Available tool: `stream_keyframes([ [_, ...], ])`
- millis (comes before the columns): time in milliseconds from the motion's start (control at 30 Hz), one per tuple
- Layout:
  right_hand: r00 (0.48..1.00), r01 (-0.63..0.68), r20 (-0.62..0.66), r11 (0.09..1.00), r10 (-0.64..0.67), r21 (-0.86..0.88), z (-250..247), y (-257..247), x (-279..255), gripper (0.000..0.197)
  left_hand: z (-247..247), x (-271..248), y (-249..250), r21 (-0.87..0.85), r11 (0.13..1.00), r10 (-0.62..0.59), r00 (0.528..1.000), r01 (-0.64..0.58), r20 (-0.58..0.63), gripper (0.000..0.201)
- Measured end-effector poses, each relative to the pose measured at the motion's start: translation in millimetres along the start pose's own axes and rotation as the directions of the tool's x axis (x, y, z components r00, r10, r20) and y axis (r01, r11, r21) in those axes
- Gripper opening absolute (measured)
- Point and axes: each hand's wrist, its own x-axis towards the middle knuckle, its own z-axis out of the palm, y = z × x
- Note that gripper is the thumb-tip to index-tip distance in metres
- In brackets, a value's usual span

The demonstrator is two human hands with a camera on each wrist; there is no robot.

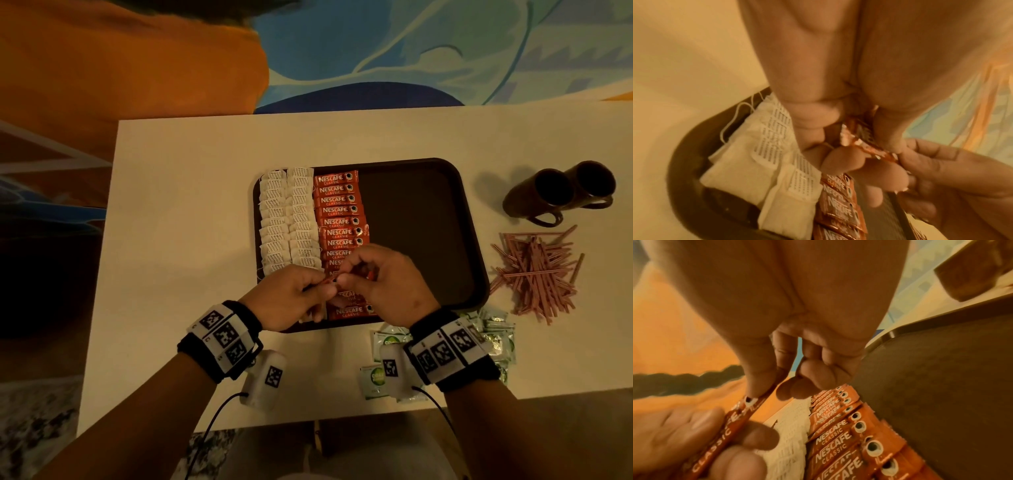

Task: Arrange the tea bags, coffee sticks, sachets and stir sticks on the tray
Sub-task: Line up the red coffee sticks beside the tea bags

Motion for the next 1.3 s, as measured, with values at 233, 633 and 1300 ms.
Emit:
stream_keyframes([
  [233, 0.977, -0.213, 0.036, 0.947, 0.211, 0.240, -18, 11, -10, 0.005, -5, -7, -10, -0.153, 0.988, -0.033, 0.999, 0.027, -0.038, 0.021],
  [633, 0.952, -0.303, 0.025, 0.932, 0.304, 0.200, -23, 23, -16, 0.003, -5, -3, -15, -0.041, 0.999, -0.014, 0.989, 0.008, -0.145, 0.020],
  [1300, 0.848, -0.529, -0.158, 0.824, 0.506, -0.203, 0, 51, -22, 0.019, -7, -7, -31, -0.034, 0.998, -0.060, 0.963, 0.053, -0.264, 0.012],
])
